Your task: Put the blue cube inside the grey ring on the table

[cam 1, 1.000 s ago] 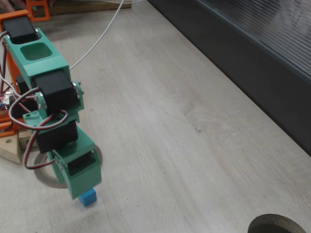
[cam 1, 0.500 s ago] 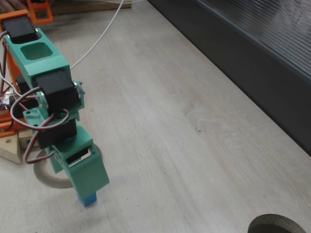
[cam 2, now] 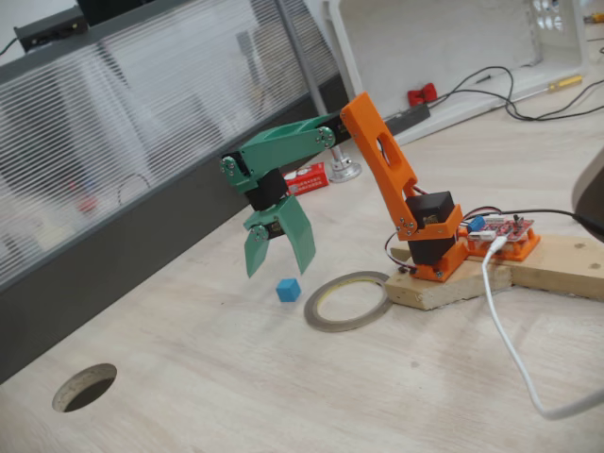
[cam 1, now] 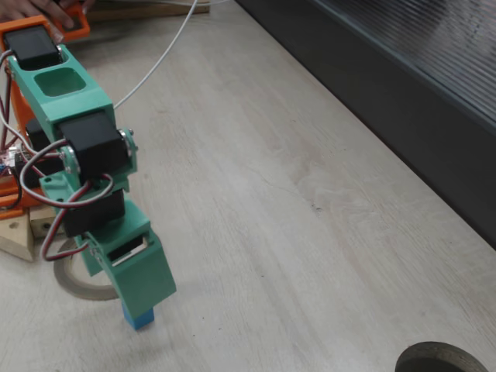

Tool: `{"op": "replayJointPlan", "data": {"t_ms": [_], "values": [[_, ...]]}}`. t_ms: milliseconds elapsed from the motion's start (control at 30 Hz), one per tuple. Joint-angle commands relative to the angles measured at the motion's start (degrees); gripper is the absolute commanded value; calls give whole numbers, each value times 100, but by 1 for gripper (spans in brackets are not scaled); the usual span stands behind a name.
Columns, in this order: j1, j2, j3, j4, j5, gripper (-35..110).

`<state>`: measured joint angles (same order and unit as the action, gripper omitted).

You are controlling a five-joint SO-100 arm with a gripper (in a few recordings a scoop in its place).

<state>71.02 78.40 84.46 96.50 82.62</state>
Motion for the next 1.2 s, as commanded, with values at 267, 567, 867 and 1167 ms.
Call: {"op": "replayJointPlan", "data": {"t_ms": [267, 567, 867, 1167], "values": [[79, -589, -79, 79, 44, 72], [79, -694, -88, 70, 44, 72], [123, -703, -105, 18, 44, 72], [123, -703, -88, -888, 44, 72]]}}
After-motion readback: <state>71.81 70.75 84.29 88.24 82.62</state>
